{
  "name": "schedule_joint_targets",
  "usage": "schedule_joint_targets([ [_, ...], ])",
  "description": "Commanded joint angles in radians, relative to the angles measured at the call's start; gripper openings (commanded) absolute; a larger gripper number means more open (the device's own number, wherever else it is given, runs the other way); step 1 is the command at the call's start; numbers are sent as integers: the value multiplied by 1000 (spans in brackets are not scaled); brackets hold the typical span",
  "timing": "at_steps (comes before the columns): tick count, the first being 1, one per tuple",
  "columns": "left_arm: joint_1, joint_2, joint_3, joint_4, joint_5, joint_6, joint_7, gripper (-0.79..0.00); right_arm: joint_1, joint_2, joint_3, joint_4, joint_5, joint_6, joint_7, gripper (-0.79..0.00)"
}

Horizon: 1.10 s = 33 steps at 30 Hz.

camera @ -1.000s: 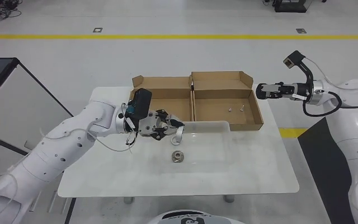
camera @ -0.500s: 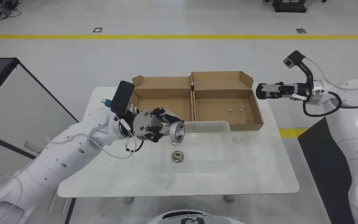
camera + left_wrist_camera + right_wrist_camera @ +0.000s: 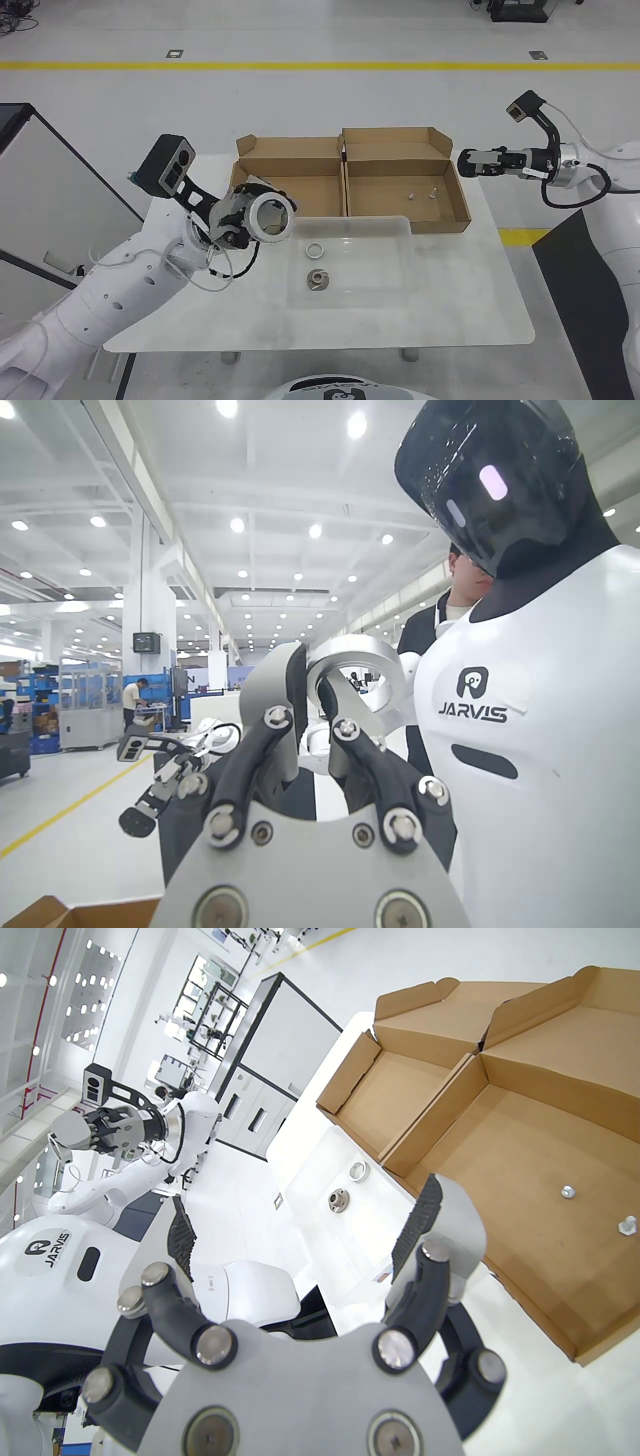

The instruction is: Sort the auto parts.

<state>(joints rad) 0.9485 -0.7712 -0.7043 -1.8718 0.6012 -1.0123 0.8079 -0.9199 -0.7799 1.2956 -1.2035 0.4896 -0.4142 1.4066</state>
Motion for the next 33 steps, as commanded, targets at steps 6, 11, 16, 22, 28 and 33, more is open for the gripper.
schedule_joint_targets([
  [6, 85, -36, -99, -64, -123, 0, 0, -785, 0, 0, 0, 0, 0, 0, 0, 0],
  [11, 114, -49, -126, -52, -54, 0, 0, -785, 0, 0, 0, 0, 0, 0, 0, 0],
  [16, 138, -53, -142, -27, -37, 0, 0, -785, 0, 0, 0, 0, 0, 0, 0, 0],
  [22, 152, -35, -148, 45, 79, 0, 0, -785, 0, 0, 0, 0, 0, 0, 0, 0],
  [28, 166, -22, -161, 5, 19, 0, 0, -785, 0, 0, 0, 0, 0, 0, 0, 0],
  [33, 190, -22, -196, -61, -88, 0, 0, -785, 0, 0, 0, 0, 0, 0, 0, 0],
])
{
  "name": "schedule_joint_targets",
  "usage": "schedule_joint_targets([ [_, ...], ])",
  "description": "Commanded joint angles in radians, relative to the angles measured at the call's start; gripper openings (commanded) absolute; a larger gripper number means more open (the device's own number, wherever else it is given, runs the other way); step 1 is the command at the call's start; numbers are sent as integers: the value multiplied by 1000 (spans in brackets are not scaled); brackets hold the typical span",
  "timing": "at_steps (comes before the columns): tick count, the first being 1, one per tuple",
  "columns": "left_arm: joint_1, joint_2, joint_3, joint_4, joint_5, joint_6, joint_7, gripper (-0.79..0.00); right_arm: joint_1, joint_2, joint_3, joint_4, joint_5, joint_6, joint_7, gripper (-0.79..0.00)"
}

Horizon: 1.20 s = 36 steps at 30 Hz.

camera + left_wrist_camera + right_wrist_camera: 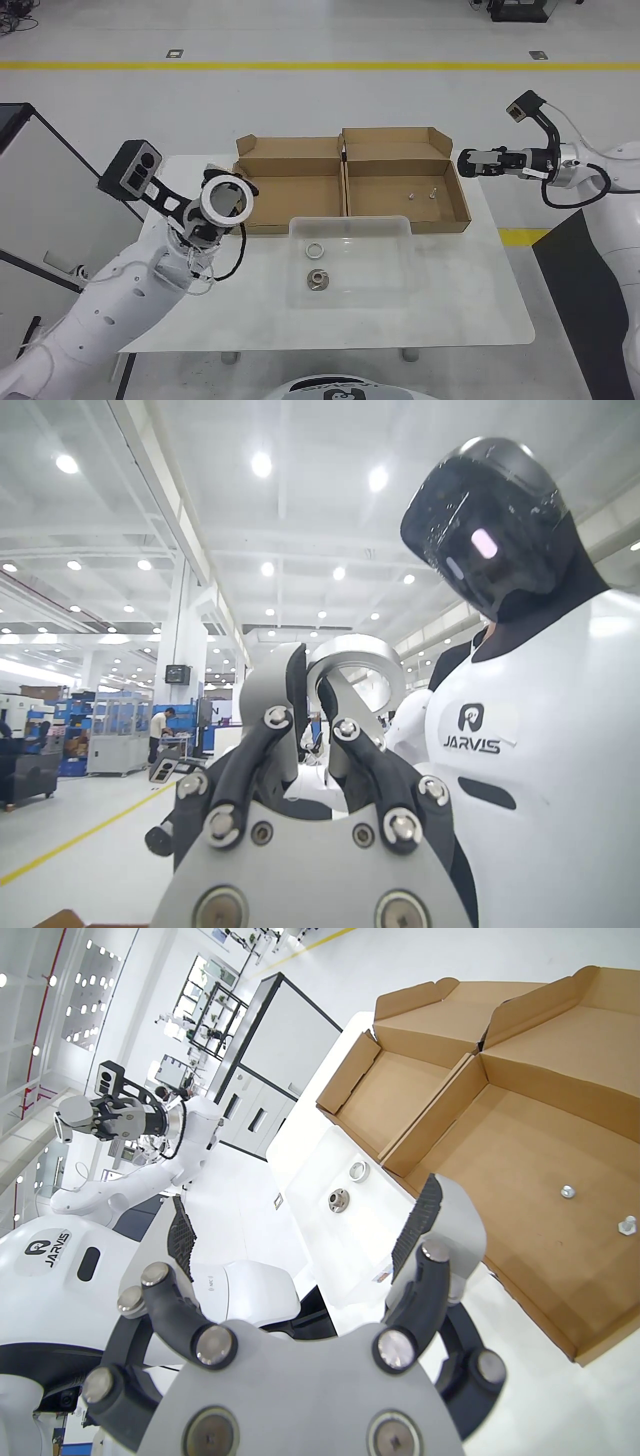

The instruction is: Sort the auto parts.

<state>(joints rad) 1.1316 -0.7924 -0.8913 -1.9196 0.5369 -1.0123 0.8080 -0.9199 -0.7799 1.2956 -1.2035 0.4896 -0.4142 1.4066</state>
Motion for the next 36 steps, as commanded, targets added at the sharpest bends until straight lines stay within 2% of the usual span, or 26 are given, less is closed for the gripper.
schedule_joint_targets([
  [1, 13, -1, -17, -24, -36, 0, 0, -785, 0, 0, 0, 0, 0, 0, 0, 0],
  [6, 41, -5, -50, -62, -79, 0, 0, -785, 0, 0, 0, 0, 0, 0, 0, 0],
  [10, 55, 4, -62, -30, 0, 0, 0, -785, 0, 0, 0, 0, 0, 0, 0, 0],
  [15, 66, 30, -56, 34, 131, 0, -7, -785, 0, 0, 0, 0, 0, 0, 0, 0],
  [21, 60, 60, -41, 51, 165, 0, 0, -785, 0, 0, 0, 0, 0, 0, 0, 0],
  [24, 61, 68, -41, 30, 127, 0, 0, -785, 0, 0, 0, 0, 0, 0, 0, 0],
  [29, 72, 66, -62, -29, -7, 0, 0, -785, 0, 0, 0, 0, 0, 0, 0, 0],
  [36, 85, 59, -73, -48, -35, 0, 0, -785, 0, 0, 0, 0, 0, 0, 0, 0],
])
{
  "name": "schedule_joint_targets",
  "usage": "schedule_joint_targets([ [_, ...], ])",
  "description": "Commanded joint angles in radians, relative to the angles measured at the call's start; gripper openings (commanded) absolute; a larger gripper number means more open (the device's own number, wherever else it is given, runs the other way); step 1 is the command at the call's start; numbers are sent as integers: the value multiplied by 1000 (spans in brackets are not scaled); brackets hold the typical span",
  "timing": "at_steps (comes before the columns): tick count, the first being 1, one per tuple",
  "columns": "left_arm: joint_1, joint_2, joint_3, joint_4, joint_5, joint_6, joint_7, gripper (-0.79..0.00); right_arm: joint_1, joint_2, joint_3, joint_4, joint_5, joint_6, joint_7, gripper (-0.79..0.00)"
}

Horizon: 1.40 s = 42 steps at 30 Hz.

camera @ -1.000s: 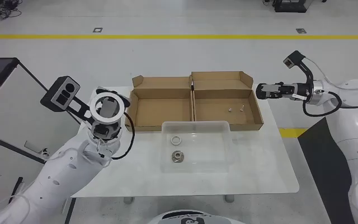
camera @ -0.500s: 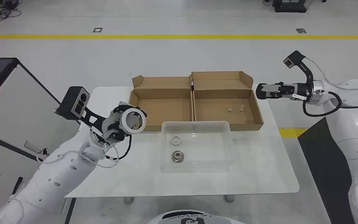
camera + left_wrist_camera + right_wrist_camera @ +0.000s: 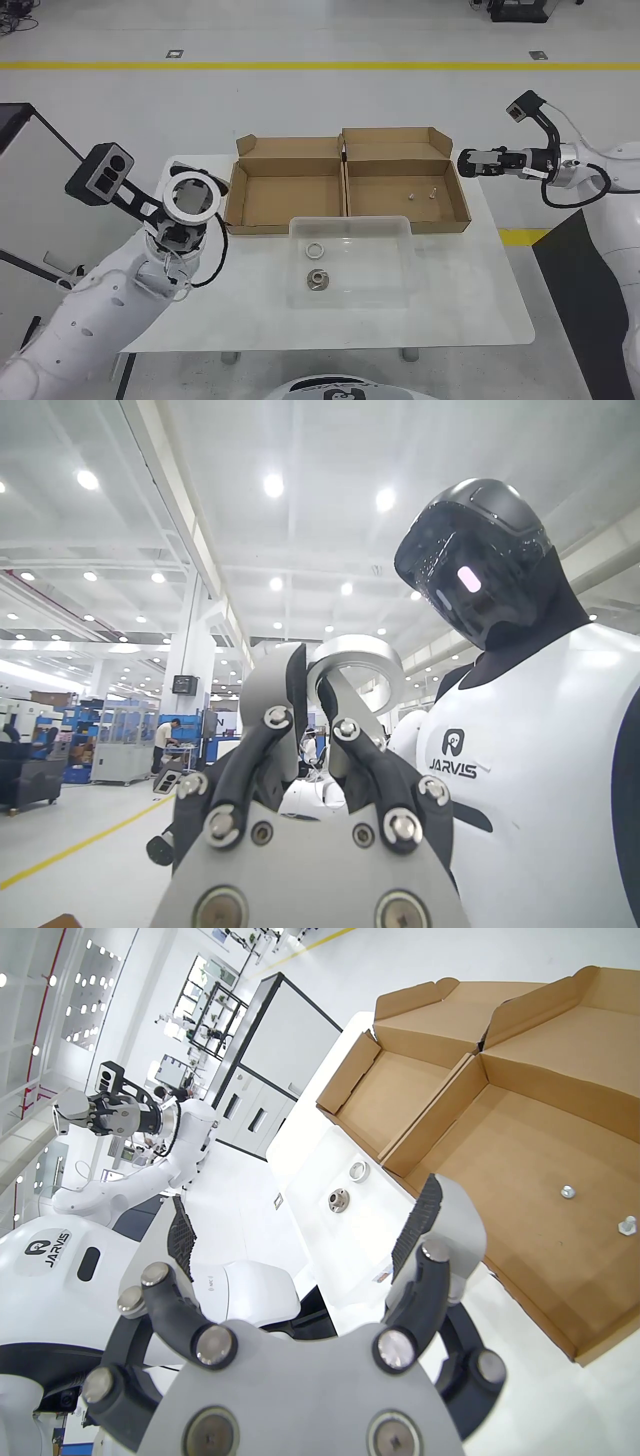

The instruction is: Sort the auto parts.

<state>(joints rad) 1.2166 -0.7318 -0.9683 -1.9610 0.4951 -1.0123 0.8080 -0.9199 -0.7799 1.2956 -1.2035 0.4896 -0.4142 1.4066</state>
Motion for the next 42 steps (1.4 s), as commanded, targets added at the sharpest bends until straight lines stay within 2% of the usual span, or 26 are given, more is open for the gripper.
schedule_joint_targets([
  [1, 0, -1, 4, -7, 7, 0, 0, -785, 0, 0, 0, 0, 0, 0, 0, 0],
  [21, 2, -2, 5, -5, 9, 15, -17, -785, 0, 0, 0, 0, 0, 0, 0, 0],
  [25, -13, -18, 34, -4, 7, 57, -145, -785, 0, 0, 0, 0, 0, 0, 0, 0],
  [33, -109, -64, 126, 74, -12, 132, -401, -785, 0, 0, 0, 0, 0, 0, 0, 0],
  [37, -188, -95, 172, 108, -47, 187, -517, -785, 0, 0, 0, 0, 0, 0, 0, 0],
  [42, -314, -142, 250, 169, -115, 310, -739, -785, 0, 0, 0, 0, 0, 0, 0, 0],
])
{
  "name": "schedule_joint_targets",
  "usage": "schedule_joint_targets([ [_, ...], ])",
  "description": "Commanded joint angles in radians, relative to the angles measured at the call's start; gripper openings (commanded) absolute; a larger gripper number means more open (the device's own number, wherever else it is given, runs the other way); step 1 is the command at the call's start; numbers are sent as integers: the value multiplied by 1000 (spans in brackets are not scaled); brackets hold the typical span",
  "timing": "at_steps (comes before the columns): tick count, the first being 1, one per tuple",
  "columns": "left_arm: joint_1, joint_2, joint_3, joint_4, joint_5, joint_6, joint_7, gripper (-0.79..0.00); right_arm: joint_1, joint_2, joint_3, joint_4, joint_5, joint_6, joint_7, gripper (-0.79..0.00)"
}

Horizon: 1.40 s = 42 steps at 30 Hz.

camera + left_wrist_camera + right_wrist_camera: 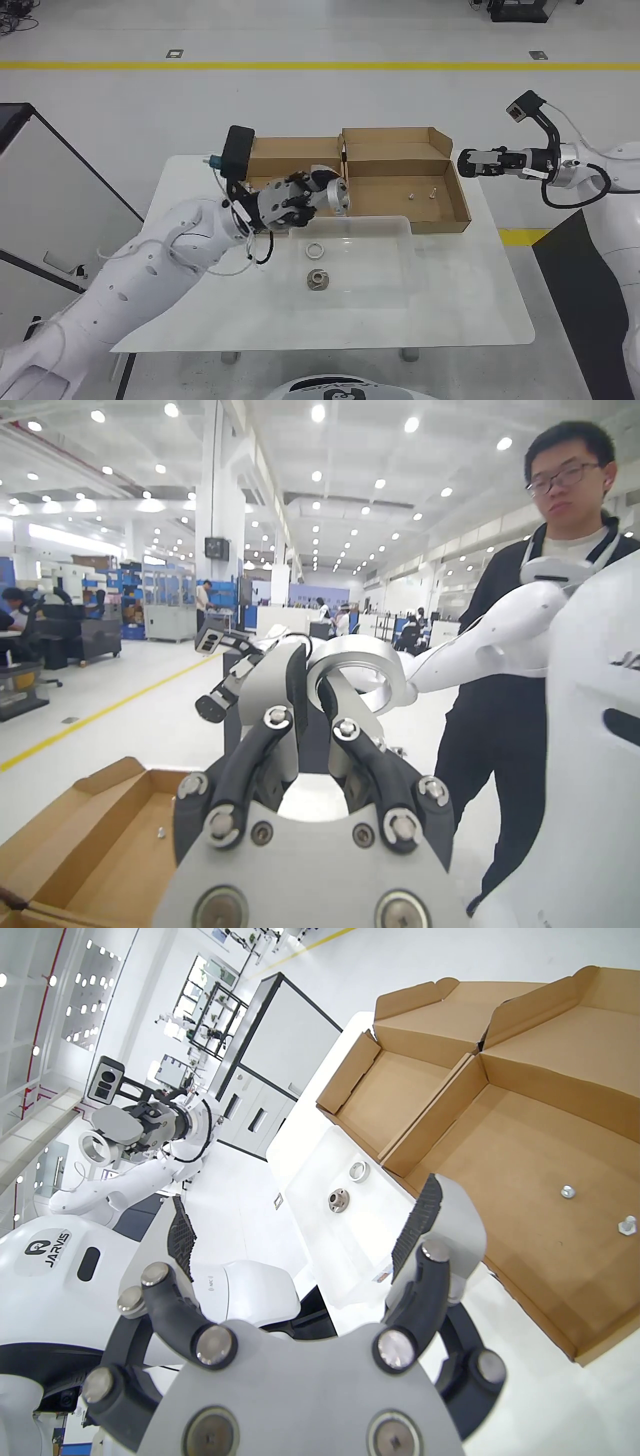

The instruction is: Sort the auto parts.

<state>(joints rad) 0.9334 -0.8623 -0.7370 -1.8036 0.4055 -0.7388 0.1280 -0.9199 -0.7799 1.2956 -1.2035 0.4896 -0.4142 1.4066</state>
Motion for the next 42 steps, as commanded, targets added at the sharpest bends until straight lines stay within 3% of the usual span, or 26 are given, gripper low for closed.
schedule_joint_targets([
  [1, -57, -20, 33, 24, -36, 59, -110, -785, 0, 0, 0, 0, 0, 0, 0, 0],
  [6, -156, -65, 81, 78, -69, 158, -252, -785, 0, 0, 0, 0, 0, 0, 0, 0],
  [12, -227, -107, 124, 134, -70, 296, -406, -785, 0, 0, 0, 0, 0, 0, 0, 0],
  [24, -296, -159, 168, 213, 108, 559, -653, -785, 0, 0, 0, 0, 0, 0, 0, 0],
  [33, -320, -185, 202, 280, 293, 607, -775, -785, 0, 0, 0, 0, 0, 0, 0, 0],
  [42, -345, -235, 246, 374, 304, 570, -853, -785, 0, 0, 0, 0, 0, 0, 0, 0],
])
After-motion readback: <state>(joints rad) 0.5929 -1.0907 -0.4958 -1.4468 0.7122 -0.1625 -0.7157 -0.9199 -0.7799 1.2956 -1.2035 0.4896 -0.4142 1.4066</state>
